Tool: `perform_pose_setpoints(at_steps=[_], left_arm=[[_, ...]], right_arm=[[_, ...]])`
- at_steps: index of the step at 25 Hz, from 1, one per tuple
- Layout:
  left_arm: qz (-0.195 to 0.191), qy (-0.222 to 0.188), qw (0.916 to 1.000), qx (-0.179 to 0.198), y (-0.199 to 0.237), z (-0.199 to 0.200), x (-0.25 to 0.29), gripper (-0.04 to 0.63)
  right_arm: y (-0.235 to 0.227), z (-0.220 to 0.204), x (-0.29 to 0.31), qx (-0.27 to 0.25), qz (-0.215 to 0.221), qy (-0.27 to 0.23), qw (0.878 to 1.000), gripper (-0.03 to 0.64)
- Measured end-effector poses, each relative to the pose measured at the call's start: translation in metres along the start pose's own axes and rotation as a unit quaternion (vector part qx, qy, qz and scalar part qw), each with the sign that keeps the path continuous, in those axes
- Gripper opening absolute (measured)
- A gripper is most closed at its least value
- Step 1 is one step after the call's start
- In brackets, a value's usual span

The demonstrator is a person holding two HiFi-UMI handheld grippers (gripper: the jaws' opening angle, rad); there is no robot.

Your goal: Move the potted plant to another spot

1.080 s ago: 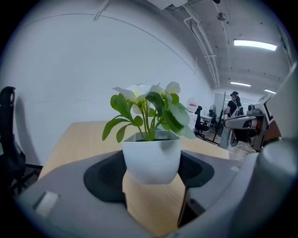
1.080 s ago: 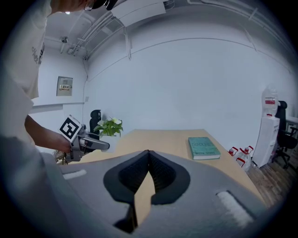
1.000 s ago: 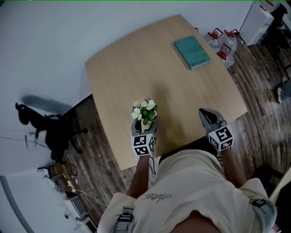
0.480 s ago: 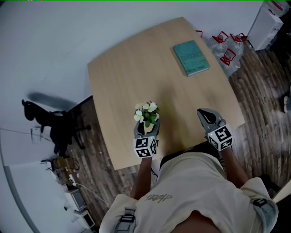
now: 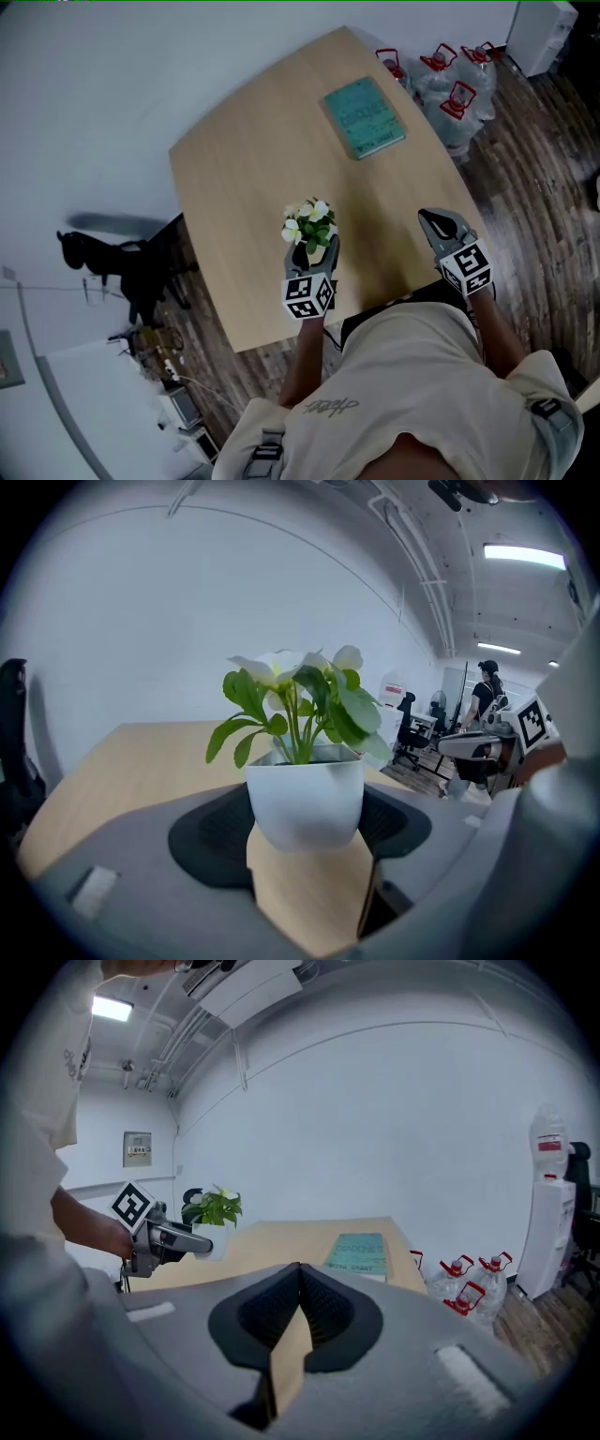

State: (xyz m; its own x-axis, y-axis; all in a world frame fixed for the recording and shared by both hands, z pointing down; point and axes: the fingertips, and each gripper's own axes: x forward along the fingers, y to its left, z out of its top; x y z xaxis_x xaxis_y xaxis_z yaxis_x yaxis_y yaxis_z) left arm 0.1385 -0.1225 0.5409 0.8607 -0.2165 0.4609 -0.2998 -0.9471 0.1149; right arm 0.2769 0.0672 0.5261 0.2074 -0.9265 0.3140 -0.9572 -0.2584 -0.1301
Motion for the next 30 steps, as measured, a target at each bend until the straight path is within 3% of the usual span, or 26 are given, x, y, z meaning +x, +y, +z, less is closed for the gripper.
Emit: perform_pose_setpoints(at_steps=[17, 30], left_arm=[[-0.048, 0.018, 0.9980, 0.036, -0.111, 0.016, 0.075, 0.351], [-0.121, 0.054, 0.9891, 0.064, -0.182, 0.011, 0.139, 0.351]], right_arm=[[-0.089, -0.030, -0.050, 0.033, -0.011, 0.005, 0.999, 0.003], [-0.139, -0.065, -0.067, 0.081, -0.051, 0.023, 0.995, 0.003]])
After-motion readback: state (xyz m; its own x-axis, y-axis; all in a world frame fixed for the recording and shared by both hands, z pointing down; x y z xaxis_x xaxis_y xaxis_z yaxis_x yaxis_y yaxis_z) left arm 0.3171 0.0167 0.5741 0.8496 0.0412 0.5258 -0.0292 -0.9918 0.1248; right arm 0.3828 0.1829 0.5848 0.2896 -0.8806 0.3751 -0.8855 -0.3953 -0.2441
